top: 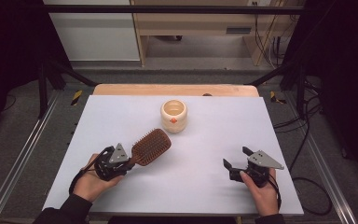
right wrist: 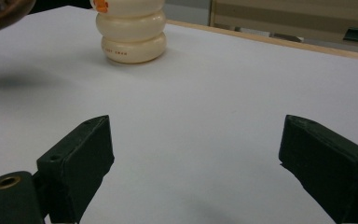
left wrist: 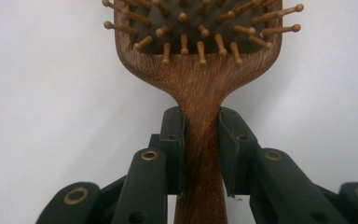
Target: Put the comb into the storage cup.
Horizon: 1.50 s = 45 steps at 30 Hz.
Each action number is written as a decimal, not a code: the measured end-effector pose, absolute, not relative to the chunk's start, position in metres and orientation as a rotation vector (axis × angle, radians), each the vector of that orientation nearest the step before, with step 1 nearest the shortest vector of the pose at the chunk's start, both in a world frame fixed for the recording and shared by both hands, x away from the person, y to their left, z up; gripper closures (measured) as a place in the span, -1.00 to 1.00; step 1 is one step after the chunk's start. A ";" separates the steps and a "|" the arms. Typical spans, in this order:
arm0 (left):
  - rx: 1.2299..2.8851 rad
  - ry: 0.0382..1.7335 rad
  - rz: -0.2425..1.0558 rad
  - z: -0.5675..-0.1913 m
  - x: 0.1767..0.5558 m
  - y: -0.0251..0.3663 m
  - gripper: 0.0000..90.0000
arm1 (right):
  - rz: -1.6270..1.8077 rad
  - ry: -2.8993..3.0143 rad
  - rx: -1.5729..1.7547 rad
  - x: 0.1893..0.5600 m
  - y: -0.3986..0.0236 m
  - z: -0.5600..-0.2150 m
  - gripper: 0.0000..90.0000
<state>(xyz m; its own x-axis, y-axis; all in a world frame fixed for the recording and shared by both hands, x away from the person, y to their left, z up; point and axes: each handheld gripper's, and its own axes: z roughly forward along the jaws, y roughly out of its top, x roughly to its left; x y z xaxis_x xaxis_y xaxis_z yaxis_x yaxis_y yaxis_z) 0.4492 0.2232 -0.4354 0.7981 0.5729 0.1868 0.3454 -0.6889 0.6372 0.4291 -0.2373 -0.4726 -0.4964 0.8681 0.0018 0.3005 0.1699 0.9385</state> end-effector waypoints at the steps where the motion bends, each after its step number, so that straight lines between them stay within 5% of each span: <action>1: 2.367 0.679 0.515 -0.436 0.449 0.223 0.62 | 1.322 1.894 1.100 0.429 -0.237 -0.473 -0.78; 17: 2.219 0.679 0.607 -0.449 0.450 0.218 0.62 | 1.401 1.860 1.093 0.428 -0.231 -0.465 -0.73; 45: 2.048 0.705 0.617 -0.455 0.439 0.225 0.62 | 1.533 2.005 1.032 0.445 -0.149 -0.437 -0.73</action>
<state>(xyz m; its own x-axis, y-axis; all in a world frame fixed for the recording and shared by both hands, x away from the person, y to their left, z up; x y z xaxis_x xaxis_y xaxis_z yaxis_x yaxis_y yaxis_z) 0.4394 0.2248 -0.4551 0.7180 0.6766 0.1634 0.2508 -0.4705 0.8460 0.4454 -0.1493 -0.4372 -0.6409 0.7596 0.1108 0.3060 0.1204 0.9444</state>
